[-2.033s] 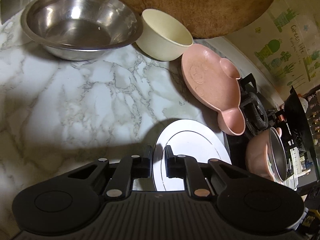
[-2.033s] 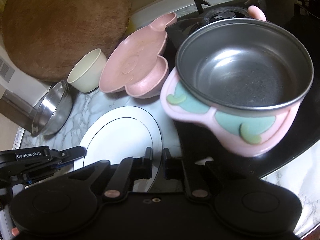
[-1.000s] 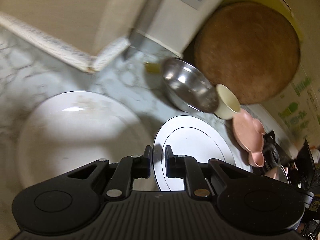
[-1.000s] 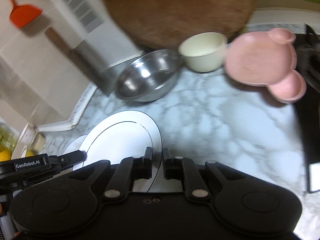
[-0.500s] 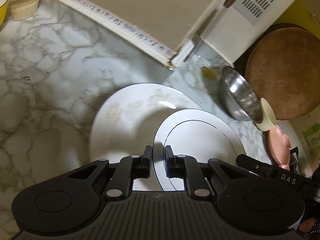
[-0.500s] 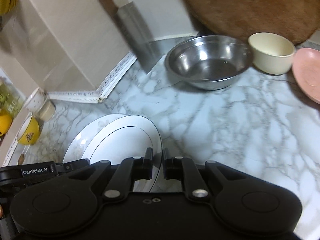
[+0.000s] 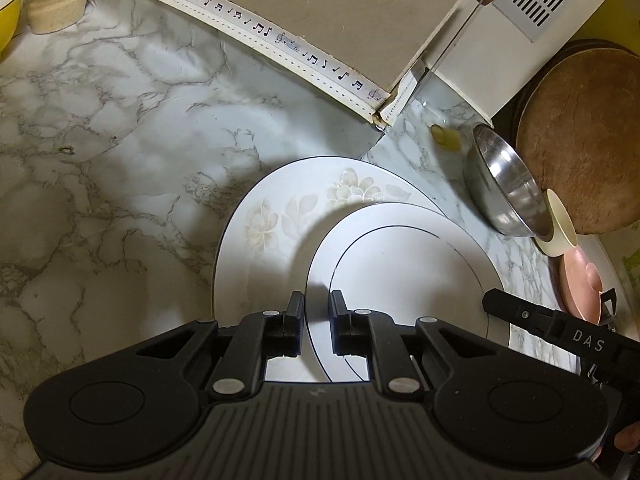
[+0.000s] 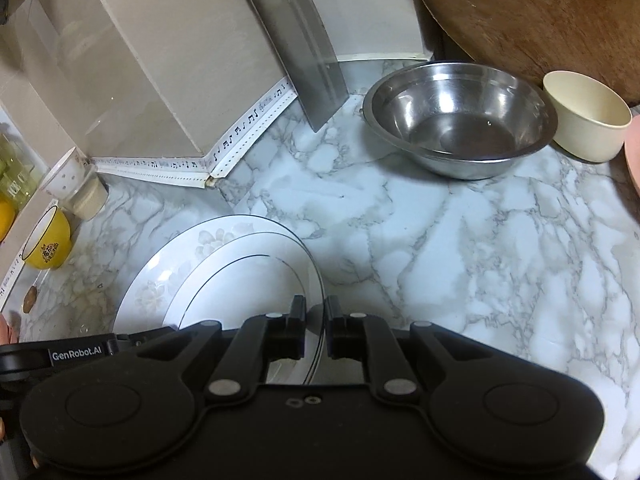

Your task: Organize plates and bowls

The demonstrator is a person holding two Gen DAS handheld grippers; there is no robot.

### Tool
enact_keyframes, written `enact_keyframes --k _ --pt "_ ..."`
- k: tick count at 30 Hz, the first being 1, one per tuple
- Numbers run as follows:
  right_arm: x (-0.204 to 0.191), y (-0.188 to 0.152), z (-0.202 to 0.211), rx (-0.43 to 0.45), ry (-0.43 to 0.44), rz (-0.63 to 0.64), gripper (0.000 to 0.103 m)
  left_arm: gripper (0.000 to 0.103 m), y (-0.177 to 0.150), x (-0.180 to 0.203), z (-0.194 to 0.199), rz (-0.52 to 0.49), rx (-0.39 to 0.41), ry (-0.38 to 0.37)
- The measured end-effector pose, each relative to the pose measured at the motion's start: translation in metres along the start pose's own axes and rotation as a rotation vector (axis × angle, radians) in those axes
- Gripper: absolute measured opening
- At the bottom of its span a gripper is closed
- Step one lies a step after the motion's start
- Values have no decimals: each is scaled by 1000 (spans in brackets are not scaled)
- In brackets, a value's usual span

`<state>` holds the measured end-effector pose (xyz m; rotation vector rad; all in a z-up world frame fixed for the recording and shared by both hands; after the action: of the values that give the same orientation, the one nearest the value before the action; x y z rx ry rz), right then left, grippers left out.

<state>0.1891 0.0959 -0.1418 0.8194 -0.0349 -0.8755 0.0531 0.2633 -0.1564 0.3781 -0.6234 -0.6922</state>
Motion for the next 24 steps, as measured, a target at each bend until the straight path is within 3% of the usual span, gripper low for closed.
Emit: enact_keyframes --k 10,24 --pt "-19 3 5 4 -31 113 11 12 2 -7 3 0 -31 4" --pt "-15 2 -13 -40 5 63 11 12 3 -13 8 -8 -28 14"
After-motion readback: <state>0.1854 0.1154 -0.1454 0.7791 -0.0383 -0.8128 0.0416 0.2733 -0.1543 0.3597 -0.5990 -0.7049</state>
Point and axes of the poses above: each gripper's, at about its wrist camera, not at the fingertips, and z roughly against the way its jaws point, x to its right, y to its top, the point moved 7 cm from there along -z, roughly the way its jaws point, and after that the axes turned 4 degrees about x, right-handed, at the moved point
